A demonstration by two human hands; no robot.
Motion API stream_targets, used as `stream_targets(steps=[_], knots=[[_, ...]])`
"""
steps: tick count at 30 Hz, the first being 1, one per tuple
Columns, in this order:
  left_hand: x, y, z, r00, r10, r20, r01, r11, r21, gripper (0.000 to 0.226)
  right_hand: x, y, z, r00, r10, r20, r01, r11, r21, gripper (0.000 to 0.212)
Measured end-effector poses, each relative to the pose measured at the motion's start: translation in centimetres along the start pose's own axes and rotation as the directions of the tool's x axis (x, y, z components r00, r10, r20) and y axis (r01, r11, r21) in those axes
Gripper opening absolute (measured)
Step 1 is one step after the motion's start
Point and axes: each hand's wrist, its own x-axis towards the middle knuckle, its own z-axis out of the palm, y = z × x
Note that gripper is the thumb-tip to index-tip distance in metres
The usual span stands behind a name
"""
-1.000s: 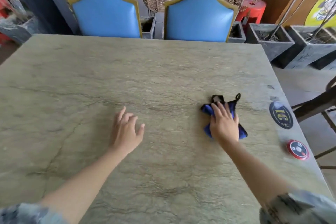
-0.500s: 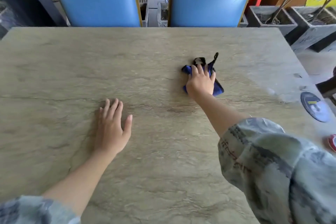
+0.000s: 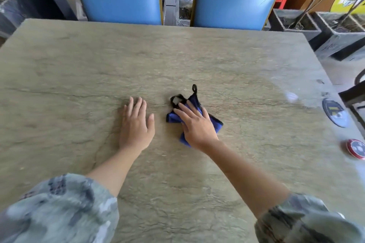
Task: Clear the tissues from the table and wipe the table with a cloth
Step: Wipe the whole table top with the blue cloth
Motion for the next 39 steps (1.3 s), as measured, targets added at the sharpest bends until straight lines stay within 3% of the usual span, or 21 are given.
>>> stream_targets(steps=[5,9,11,14,17,20,24,28,30,35,39], knots=[[0.0,-0.1,0.2,1.000,-0.002,-0.003,0.002,1.000,0.007,0.064,-0.1,4.4,-1.5,0.938,0.320,-0.135,-0.324,0.946,-0.008,0.048],[0.2,-0.3,0.4,1.000,0.002,0.008,-0.002,1.000,-0.002,0.062,4.7,2.2,-0.9,0.866,0.480,-0.138,-0.484,0.875,0.007,0.048],[0.2,-0.2,0.3,1.000,0.002,-0.009,-0.002,1.000,-0.026,0.060,5.2,-0.2,-0.2,0.898,0.426,-0.110,-0.429,0.903,-0.002,0.048],[0.1,-0.1,-0.1,0.998,0.032,-0.057,-0.040,0.990,-0.138,0.051,2.2,-4.1,1.0,0.969,0.235,-0.080,-0.236,0.972,-0.011,0.046],[0.0,-0.3,-0.7,0.996,0.011,-0.092,-0.040,0.947,-0.318,0.044,-4.9,-6.8,1.8,0.998,0.055,-0.021,-0.055,0.998,0.003,0.048],[-0.6,-0.9,-1.8,0.997,0.023,-0.078,-0.054,0.902,-0.428,0.039,-12.4,-5.6,1.0,1.000,0.019,0.025,-0.018,1.000,-0.010,0.052],[-5.1,-3.7,-4.2,0.987,0.160,-0.013,-0.157,0.943,-0.293,0.042,-15.6,-0.1,-1.3,0.964,0.264,-0.041,-0.265,0.964,-0.022,0.052],[-12.0,-8.2,-6.0,0.987,0.150,0.062,-0.146,0.988,-0.057,0.056,-10.0,-0.5,-1.5,0.803,0.586,-0.107,-0.588,0.809,0.016,0.048],[-13.9,-9.5,-6.2,0.985,0.140,0.098,-0.146,0.988,0.050,0.061,-6.2,-3.1,-0.7,0.773,0.630,-0.075,-0.630,0.776,0.023,0.055],[-14.0,-9.1,-6.7,0.988,0.118,0.104,-0.127,0.989,0.079,0.061,-3.0,-12.7,2.8,0.948,0.317,0.021,-0.317,0.949,-0.009,0.059],[-14.3,-9.0,-7.0,0.987,0.125,0.097,-0.132,0.988,0.073,0.061,-9.3,-15.0,3.9,0.998,0.033,0.047,-0.033,0.999,0.000,0.055]])
